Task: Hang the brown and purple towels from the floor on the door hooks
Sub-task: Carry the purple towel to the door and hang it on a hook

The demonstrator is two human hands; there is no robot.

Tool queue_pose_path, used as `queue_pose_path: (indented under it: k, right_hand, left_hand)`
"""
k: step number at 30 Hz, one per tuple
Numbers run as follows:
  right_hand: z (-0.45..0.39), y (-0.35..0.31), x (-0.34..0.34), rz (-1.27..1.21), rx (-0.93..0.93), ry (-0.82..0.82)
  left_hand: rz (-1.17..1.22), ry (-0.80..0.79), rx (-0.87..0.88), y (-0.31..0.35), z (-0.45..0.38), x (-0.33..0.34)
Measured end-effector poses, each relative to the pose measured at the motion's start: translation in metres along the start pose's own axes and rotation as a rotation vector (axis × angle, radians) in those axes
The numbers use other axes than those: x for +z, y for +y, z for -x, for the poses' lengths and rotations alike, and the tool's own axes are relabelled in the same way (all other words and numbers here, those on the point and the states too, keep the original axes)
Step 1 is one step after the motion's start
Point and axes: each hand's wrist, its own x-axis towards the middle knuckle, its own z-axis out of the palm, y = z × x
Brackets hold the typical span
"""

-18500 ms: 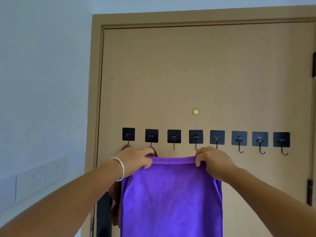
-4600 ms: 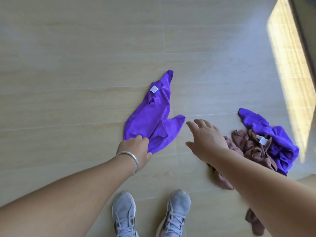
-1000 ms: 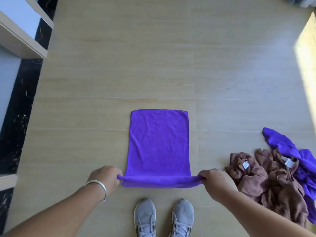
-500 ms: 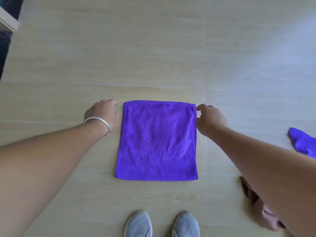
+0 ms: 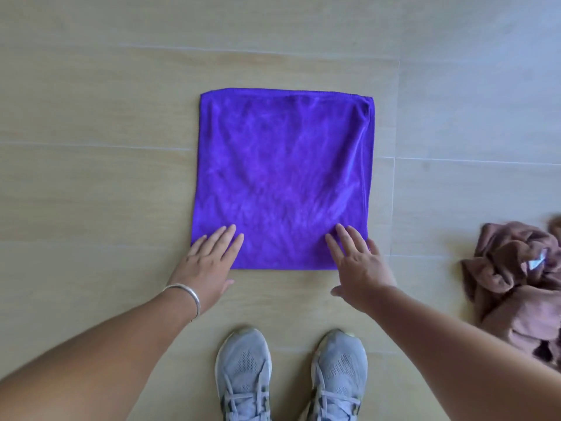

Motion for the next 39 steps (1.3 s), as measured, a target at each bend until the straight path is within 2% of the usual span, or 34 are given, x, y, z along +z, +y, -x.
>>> queue_pose_path:
  k: [9, 12, 15, 17, 26, 33, 39]
  right_hand:
    - [-0.005, 0.013, 0.030, 0.077, -0.002, 0.231]
    - [-0.003, 0.017, 0.019, 0.052, -0.017, 0.220]
    - [0.006, 0.021, -0.004, -0.004, 0.000, 0.217]
    - [0.019, 0.024, -0.024, -0.008, 0.024, 0.218]
    - [0.093, 0.058, -0.165, -0.036, 0.065, 0.300]
    - [0.154, 0.093, -0.290, -0.036, 0.099, 0.383]
    - [0.228, 0.126, -0.394, 0.003, 0.106, 0.406]
  left_hand:
    - [0.023, 0.419, 0.094, -0.009, -0.011, 0.031]
    - [0.029, 0.391, 0.102, -0.020, -0.011, 0.019]
    - [0.074, 0.230, -0.042, -0.029, -0.003, -0.005]
    - [0.042, 0.163, -0.106, -0.033, 0.007, -0.029]
    - [-0.045, 0.105, -0.177, -0.054, 0.060, -0.192]
    - [-0.048, 0.128, -0.302, -0.063, 0.093, -0.329]
    - [-0.082, 0.209, -0.229, -0.067, 0.137, -0.444]
